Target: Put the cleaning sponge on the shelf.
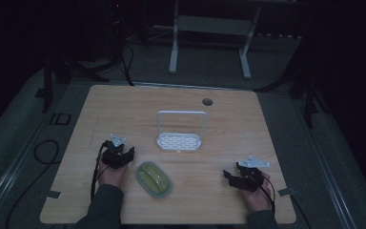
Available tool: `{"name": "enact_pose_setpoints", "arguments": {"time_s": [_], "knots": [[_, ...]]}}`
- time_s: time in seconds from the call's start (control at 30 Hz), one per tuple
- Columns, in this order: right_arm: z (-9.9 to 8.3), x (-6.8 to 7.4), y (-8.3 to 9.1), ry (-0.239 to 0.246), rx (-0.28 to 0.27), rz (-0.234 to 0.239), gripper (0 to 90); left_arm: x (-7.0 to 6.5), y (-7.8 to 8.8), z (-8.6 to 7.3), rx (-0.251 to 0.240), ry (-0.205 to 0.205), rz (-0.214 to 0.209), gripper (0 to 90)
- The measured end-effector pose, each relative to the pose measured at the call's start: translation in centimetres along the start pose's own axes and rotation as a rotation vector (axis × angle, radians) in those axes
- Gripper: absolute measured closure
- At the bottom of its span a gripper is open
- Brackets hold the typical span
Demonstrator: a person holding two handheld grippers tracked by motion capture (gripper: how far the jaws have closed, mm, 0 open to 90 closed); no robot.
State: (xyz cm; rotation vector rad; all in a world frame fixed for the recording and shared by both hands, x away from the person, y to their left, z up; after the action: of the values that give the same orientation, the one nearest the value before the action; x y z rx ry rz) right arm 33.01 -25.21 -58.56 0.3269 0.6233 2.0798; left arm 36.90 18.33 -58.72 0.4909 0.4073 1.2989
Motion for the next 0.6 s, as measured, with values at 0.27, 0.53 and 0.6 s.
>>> {"name": "enact_pose_setpoints", "arguments": {"time_s": [0.27, 0.53, 0.6], "knots": [[0.0, 0.0, 0.0, 0.001, 0.001, 0.001, 32.5, -0.9, 1.1, 0.3, 0.008, -0.023, -0.069, 61.7], [0.0, 0.0, 0.0, 0.001, 0.001, 0.002, 32.4, -2.3, 3.1, 0.6, -0.012, -0.067, -0.181, 79.1], [0.0, 0.0, 0.0, 0.001, 0.001, 0.002, 32.3, -2.8, 3.5, 0.6, -0.011, -0.083, -0.198, 85.0]]}}
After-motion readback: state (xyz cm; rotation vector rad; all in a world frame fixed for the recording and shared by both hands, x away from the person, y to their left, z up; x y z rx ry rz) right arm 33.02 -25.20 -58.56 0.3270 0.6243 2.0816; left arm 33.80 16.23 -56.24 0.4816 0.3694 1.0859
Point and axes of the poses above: each handheld gripper's, and its own axes: y roughly backward along the jaws, z roughly out of its top, x roughly to its left, the point moved 4 cm from there along -y, roughly forward along the jaws, and after that the axes turned 9 degrees about -x, right-handed, at the moved point
